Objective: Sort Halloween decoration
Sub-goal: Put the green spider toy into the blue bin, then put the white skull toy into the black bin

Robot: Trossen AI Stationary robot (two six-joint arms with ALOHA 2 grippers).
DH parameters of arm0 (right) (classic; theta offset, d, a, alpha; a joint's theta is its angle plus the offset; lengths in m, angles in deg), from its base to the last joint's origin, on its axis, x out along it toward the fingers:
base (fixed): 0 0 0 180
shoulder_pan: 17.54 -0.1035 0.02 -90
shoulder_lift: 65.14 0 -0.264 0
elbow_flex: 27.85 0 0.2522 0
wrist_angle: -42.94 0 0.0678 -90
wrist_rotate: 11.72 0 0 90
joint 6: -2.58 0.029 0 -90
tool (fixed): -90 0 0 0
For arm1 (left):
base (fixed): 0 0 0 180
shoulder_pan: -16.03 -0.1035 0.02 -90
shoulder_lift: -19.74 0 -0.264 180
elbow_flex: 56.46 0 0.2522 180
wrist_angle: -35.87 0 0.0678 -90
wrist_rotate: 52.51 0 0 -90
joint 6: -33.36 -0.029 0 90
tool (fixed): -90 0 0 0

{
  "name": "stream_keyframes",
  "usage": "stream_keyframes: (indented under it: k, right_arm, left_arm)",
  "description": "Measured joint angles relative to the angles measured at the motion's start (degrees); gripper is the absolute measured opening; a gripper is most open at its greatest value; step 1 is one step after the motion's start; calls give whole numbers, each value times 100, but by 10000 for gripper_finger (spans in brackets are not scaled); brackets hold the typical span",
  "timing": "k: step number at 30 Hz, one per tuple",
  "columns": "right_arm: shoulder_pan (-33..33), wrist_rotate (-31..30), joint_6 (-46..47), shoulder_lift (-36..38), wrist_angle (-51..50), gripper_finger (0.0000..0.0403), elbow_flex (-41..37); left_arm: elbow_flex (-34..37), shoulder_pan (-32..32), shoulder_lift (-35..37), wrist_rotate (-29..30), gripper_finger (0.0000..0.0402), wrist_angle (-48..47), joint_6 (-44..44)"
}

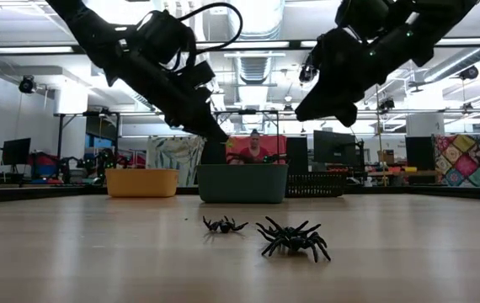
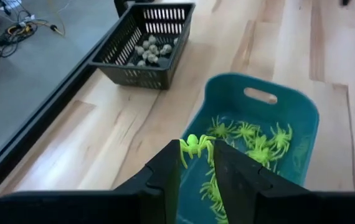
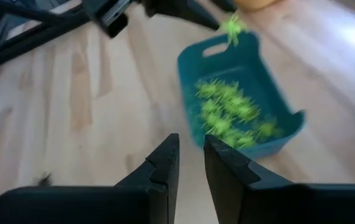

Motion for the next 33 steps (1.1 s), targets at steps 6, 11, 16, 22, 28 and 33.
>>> stream_keyframes:
  k: [6,11,16,22,28,33]
  right_arm:
    - [-425,22,469,0,-211,66,50]
    - [-810,-7,964,0,-190,66,50]
    - [-1247,-18,2010,0,-186,66,50]
    - [-2011,-13,3601,0,-188,66,50]
    - [-2693,-176,4897,-127,-489,66,131]
    - [-3000,-203,5580,-581,-2252,66,727]
  left_arm:
    - [6,7,0,-327,106,-2,-34]
    - [19,2,0,-327,131,-37,-39]
    - [18,60,114,-327,141,-3,106]
    - [18,506,567,-329,142,9,210]
    - [17,1252,1110,-282,142,31,213]
    - [17,1832,1441,-95,142,7,215]
